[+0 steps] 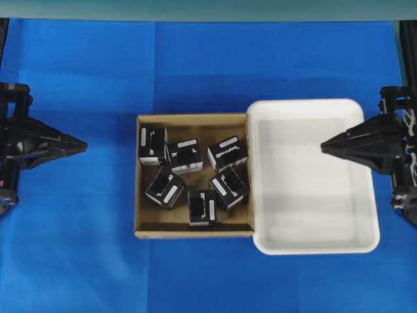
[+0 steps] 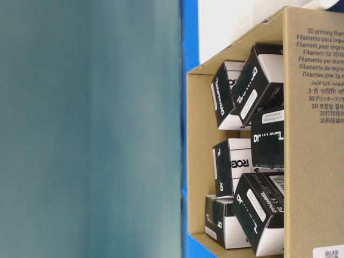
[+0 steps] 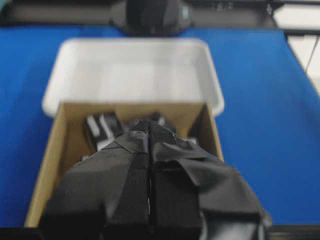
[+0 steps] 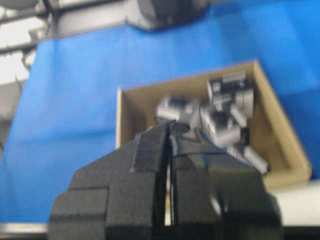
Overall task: Pick a box that is randomly placed inside the cardboard box.
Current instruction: 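Raise the right gripper and swing it over the white tray, then reach the right gripper over the cardboard box toward a black box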
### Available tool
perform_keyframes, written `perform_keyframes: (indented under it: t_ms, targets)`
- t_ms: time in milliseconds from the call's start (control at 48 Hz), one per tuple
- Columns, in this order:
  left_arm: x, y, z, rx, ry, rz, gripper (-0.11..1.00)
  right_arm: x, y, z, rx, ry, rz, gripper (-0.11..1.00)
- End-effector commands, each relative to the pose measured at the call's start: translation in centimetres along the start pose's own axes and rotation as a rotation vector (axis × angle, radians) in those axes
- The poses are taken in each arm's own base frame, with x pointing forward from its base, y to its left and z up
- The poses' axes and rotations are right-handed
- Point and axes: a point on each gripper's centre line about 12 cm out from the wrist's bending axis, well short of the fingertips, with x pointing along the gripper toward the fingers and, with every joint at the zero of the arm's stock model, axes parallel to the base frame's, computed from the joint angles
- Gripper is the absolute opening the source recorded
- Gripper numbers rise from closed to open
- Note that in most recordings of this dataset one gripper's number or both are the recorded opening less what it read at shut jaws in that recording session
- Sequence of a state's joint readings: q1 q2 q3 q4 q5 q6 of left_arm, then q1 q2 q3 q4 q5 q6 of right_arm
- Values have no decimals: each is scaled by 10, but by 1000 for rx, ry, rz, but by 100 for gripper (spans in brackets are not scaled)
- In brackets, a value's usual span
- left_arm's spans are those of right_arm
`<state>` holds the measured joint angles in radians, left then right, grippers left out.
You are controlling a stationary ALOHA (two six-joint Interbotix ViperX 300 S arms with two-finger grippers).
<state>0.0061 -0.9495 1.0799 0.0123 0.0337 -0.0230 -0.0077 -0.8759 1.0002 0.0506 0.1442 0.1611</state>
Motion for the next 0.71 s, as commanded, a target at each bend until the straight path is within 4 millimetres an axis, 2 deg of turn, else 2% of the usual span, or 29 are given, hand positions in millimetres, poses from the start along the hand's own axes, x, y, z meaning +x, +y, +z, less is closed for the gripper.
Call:
perform_keyframes:
  t_ms: [0, 208, 333, 479, 687]
  targets:
    - [1, 0, 8, -3, 11, 2, -7, 5, 0, 13, 13, 70, -22, 2]
    - [0, 1, 3, -12, 64, 7, -7, 23, 0, 24, 9, 253, -63, 2]
    - [0, 1, 2, -13, 72, 7, -7, 40, 2, 33, -9, 351, -82, 2]
    - [-1, 1, 1, -13, 101, 8, -7, 65, 3, 44, -54, 472, -97, 2]
    - [-2, 1, 0, -14, 161, 11, -7, 103, 2, 47, -192, 649, -74, 2]
